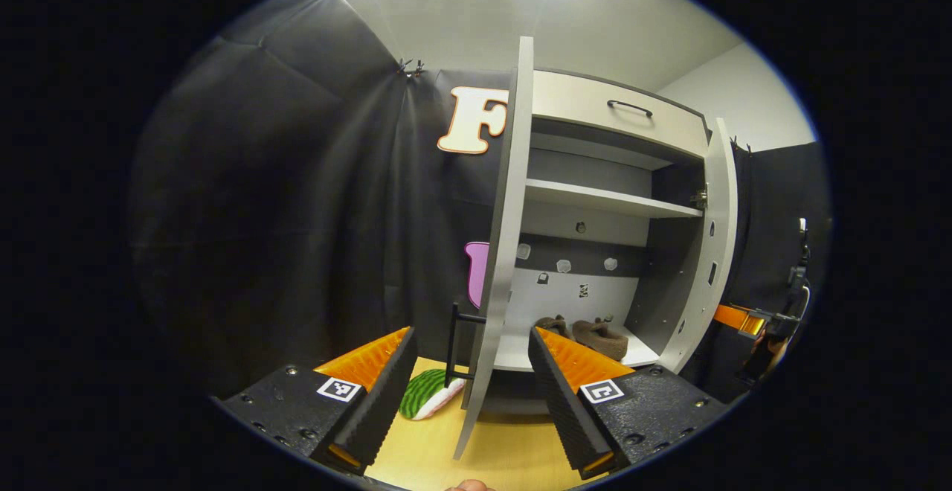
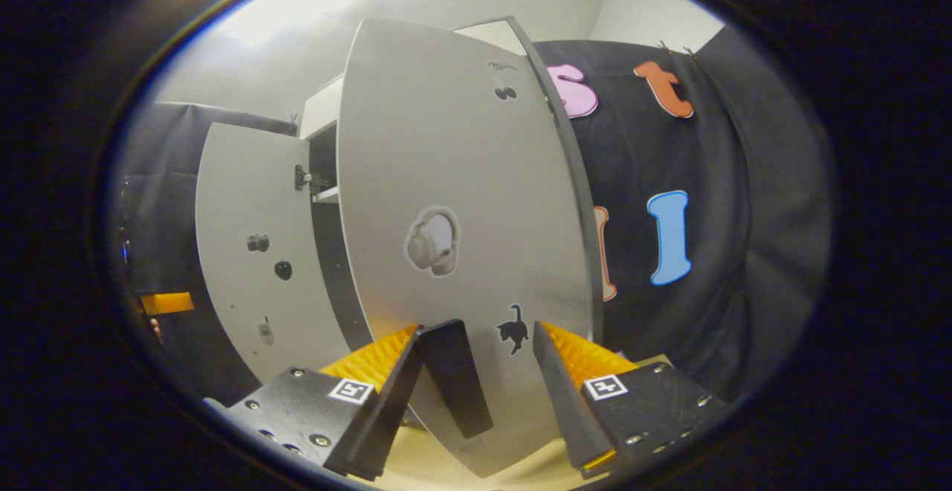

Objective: Grab one shoe with the right hand and put it into the shoe cabinet, grab the other shoe with the left hand and put it into the shoe cabinet; then close the right door with the right hand and the left door with the left hand.

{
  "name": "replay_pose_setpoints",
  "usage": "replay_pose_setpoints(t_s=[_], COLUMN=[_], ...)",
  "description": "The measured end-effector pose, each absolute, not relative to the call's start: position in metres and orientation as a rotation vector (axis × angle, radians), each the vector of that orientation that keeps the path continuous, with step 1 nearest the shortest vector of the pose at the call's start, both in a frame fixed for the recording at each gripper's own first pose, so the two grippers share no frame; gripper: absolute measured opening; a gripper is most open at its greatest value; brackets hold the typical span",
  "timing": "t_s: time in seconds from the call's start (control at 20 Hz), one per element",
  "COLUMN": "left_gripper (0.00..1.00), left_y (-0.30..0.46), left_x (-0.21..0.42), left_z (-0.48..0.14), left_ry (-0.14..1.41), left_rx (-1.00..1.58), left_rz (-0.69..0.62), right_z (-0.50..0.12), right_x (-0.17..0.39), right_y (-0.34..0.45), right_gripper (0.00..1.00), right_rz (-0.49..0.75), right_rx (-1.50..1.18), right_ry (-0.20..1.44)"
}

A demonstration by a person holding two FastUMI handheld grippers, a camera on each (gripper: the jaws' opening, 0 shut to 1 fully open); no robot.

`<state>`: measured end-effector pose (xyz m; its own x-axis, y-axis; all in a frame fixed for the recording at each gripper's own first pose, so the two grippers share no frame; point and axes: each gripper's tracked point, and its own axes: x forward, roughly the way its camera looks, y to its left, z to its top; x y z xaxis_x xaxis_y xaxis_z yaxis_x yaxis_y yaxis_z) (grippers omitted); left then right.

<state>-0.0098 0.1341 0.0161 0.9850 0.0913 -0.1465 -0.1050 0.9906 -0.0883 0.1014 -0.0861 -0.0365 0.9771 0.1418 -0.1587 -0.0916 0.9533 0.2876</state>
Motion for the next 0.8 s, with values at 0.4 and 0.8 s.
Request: replay_pose_setpoints(t_s=[0.4, 0.8], left_gripper=[0.92, 0.92], left_y=[0.155, 0.181], left_x=[-0.011, -0.022], left_z=[0.011, -0.004], left_ry=[0.15, 0.176], left_rx=[-0.091, -0.122], left_rz=[0.165, 0.2], right_z=[-0.042, -0.048], right_x=[0.125, 0.148], right_y=[-0.069, -0.045], right_gripper=[1.0, 1.0], right_rz=[0.119, 0.121], right_rx=[0.295, 0.32], right_ry=[0.177, 0.173])
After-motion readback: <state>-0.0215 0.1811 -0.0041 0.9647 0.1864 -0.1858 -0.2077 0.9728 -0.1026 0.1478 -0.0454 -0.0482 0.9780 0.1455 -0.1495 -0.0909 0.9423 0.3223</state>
